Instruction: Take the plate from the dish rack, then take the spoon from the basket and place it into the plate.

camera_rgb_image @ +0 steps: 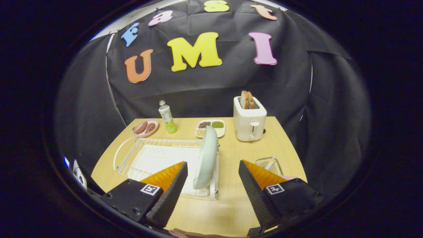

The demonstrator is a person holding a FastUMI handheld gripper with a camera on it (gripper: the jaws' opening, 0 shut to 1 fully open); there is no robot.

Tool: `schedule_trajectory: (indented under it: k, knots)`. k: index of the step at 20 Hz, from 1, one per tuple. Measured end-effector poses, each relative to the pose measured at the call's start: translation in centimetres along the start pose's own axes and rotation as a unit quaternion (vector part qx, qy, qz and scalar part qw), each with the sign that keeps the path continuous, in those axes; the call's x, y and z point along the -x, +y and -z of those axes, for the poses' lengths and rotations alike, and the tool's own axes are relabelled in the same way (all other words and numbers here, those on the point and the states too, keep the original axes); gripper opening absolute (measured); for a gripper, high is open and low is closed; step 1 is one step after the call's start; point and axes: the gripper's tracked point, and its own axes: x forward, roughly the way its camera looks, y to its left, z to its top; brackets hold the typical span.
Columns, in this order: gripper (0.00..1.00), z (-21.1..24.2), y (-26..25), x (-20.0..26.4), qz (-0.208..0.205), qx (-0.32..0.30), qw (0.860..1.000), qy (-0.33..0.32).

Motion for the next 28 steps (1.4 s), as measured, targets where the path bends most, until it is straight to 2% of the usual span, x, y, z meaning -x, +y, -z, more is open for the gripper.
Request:
schedule_trajectory:
  k: [4,7,11,14,16,19,20,21,22,25,28]
  knots:
    - [1.00,-1.8,0.6,-3.7,0.023,0.040,0.996,0.075]
    - [0.91,-3.7,0.6,-4.3,0.069,0.069,0.990,0.105]
    - [0.74,-4.6,-0.1,-5.8,0.136,0.062,0.977,0.154]
    - [0.59,-4.6,-0.1,-7.7,0.138,0.033,0.970,0.199]
    - [0.55,-3.8,-0.7,-8.5,0.151,0.027,0.960,0.233]
    - [0.48,-3.5,-0.3,-9.2,0.156,0.025,0.954,0.254]
    - [0.39,-3.1,-0.1,-9.1,0.162,0.023,0.951,0.262]
    - [0.36,-3.0,0.1,-9.0,0.170,0.030,0.949,0.265]
    - [0.27,-3.1,0.1,-9.1,0.177,0.034,0.948,0.261]
    - [0.25,-3.4,0.9,-8.5,0.207,0.014,0.948,0.240]
    - [0.25,-3.3,1.4,-8.3,0.229,0.027,0.947,0.222]
